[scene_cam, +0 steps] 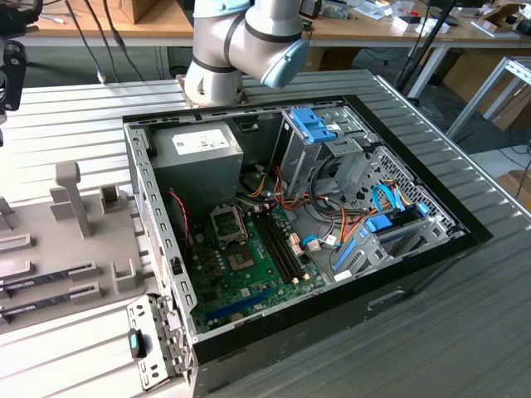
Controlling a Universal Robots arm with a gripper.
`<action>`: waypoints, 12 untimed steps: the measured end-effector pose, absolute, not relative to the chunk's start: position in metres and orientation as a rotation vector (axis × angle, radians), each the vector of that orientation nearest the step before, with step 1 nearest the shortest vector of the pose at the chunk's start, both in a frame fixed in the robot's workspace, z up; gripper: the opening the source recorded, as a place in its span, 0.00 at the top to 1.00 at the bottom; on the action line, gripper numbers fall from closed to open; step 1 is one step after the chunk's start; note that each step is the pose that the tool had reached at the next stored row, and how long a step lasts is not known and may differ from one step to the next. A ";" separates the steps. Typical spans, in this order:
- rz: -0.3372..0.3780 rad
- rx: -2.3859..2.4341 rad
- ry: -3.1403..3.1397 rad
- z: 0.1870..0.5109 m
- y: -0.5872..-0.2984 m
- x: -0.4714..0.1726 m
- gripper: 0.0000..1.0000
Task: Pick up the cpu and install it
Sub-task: 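Pick up the cpu and move it towards the insertion slot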
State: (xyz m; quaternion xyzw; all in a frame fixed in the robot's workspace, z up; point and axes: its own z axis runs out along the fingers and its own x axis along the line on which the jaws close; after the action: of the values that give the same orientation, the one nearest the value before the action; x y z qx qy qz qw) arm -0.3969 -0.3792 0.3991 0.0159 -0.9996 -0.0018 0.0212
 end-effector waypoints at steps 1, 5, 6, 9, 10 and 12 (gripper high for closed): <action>-0.005 0.049 -3.099 0.399 -0.379 -0.396 0.53; -0.005 0.049 -3.099 0.399 -0.379 -0.387 0.53; -0.005 0.049 -3.099 0.399 -0.379 -0.381 0.53; -0.005 0.049 -3.099 0.399 -0.379 -0.374 0.53; -0.005 0.049 -3.099 0.399 -0.379 -0.372 0.53; -0.005 0.049 -3.099 0.399 -0.379 -0.369 0.53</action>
State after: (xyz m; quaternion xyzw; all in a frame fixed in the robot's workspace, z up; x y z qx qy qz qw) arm -0.3686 -0.3792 0.3992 0.0159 -0.9996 -0.0017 0.0213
